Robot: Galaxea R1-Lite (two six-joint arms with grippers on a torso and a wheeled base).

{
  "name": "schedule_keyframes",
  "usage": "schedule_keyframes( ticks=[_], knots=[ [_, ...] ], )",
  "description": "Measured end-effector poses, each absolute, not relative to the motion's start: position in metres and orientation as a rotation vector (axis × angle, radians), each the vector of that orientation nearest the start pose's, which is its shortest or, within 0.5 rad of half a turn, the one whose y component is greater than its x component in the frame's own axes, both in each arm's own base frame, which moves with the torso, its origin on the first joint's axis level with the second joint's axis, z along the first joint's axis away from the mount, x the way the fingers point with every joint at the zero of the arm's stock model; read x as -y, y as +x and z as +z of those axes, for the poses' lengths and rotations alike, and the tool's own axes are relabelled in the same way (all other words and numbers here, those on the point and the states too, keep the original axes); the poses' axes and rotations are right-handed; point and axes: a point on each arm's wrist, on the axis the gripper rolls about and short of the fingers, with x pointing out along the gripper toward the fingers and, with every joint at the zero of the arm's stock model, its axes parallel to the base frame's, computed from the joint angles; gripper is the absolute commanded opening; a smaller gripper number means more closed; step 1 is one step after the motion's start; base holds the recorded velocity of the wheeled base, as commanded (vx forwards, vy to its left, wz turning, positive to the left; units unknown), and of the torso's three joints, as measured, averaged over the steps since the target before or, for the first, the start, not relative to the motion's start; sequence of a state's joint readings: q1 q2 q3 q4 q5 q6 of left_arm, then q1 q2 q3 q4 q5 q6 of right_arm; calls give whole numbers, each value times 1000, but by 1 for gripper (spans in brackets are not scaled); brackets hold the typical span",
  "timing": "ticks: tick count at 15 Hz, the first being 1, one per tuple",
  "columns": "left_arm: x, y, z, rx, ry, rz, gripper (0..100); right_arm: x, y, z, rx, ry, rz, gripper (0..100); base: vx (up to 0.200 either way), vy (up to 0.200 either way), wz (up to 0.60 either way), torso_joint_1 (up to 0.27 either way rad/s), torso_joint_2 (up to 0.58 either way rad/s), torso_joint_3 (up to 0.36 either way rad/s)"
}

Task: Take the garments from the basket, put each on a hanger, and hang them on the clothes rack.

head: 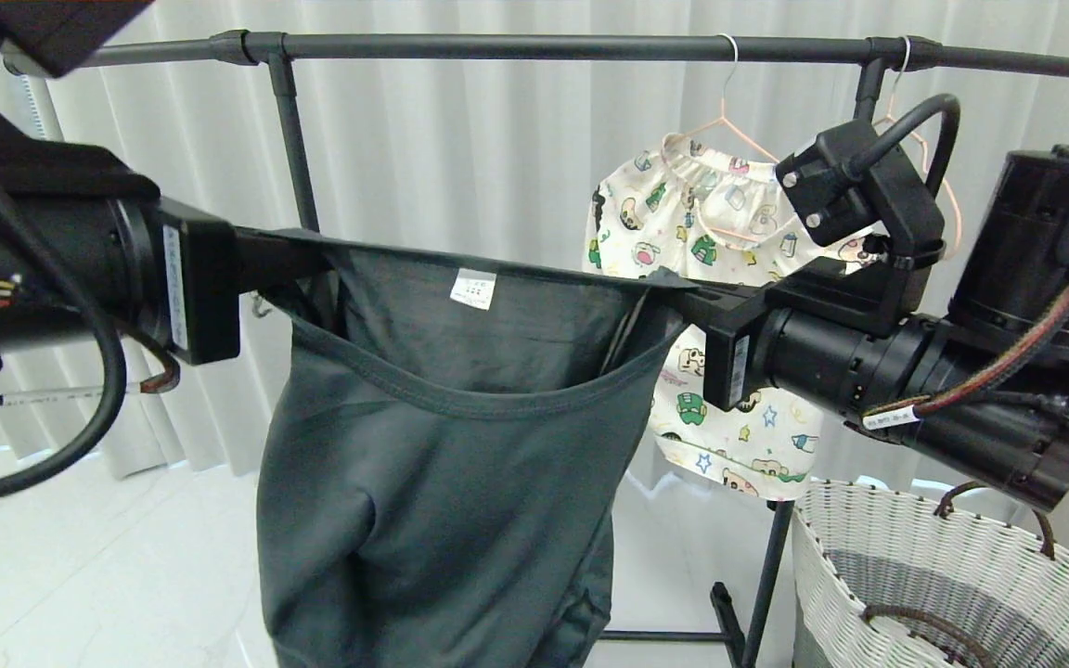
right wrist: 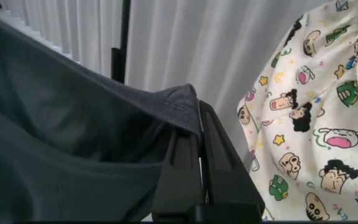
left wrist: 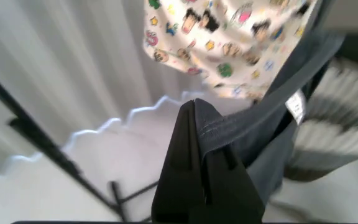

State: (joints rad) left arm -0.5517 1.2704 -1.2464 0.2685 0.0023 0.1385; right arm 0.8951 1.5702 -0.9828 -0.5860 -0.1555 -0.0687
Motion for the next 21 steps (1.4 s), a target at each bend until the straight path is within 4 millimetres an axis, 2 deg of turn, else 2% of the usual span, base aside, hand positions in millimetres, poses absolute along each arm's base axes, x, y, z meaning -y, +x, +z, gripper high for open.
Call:
schedule_keyframes(
  ticks=[2, 5, 10, 15, 19, 21],
  knots=[
    [94, 151, 320, -245, 295, -581, 0, -213, 186, 267, -14, -89, 713, 0, 0, 0, 0, 0, 0, 0],
    [95, 143, 320, -231, 303, -606, 0, -190, 183, 277, -38, -99, 693, 0, 0, 0, 0, 0, 0, 0],
    [99, 137, 321, -215, 323, -622, 0, -163, 164, 297, -27, -94, 689, 0, -200, 0, 0, 7, 1, 1],
    [101, 135, 322, -207, 325, -638, 0, -149, 151, 316, 13, -75, 687, 0, -200, 0, 0, 3, 3, 4],
    [104, 134, 321, -207, 325, -655, 0, -142, 144, 319, 8, -77, 686, 0, -200, 0, 0, 4, 2, 5],
    [106, 133, 321, -202, 322, -670, 0, -137, 143, 320, 10, -76, 674, 0, 0, 0, 0, 0, 0, 0]
  ],
)
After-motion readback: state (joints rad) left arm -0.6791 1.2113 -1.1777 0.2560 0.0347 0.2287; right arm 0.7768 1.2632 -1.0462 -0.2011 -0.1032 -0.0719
